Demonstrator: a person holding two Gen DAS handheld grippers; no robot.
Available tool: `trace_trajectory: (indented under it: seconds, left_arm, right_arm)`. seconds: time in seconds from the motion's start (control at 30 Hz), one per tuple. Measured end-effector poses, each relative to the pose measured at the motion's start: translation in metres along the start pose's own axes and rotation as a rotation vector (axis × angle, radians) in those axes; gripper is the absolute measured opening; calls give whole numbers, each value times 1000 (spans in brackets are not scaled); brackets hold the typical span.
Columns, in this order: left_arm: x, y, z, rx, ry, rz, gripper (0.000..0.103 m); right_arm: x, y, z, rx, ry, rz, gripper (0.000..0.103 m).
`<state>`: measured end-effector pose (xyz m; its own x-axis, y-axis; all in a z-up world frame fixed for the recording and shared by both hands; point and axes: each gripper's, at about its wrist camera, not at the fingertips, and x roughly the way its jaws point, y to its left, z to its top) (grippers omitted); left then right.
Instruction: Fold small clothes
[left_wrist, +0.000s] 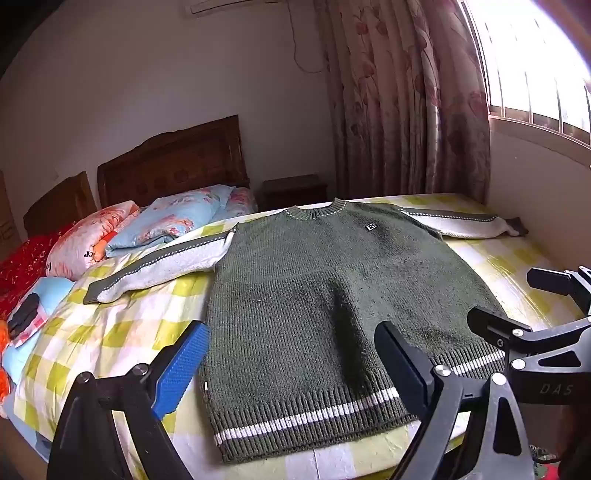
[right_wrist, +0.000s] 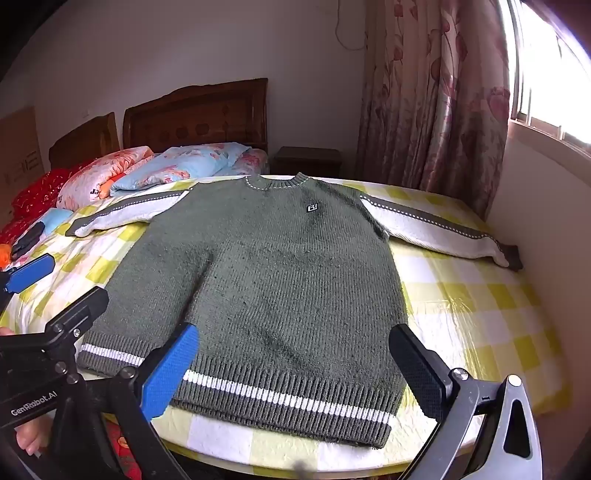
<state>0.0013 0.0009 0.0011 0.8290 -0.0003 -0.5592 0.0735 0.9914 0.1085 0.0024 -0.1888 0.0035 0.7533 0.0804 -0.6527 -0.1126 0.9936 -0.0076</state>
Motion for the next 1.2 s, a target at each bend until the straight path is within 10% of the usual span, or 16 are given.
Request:
trace_trajectory:
  seconds: [1.2]
  left_arm:
    - [4,4,-5,-20,4,24,93]
  right_arm:
    - [3,4,-3,-3,18,0,103]
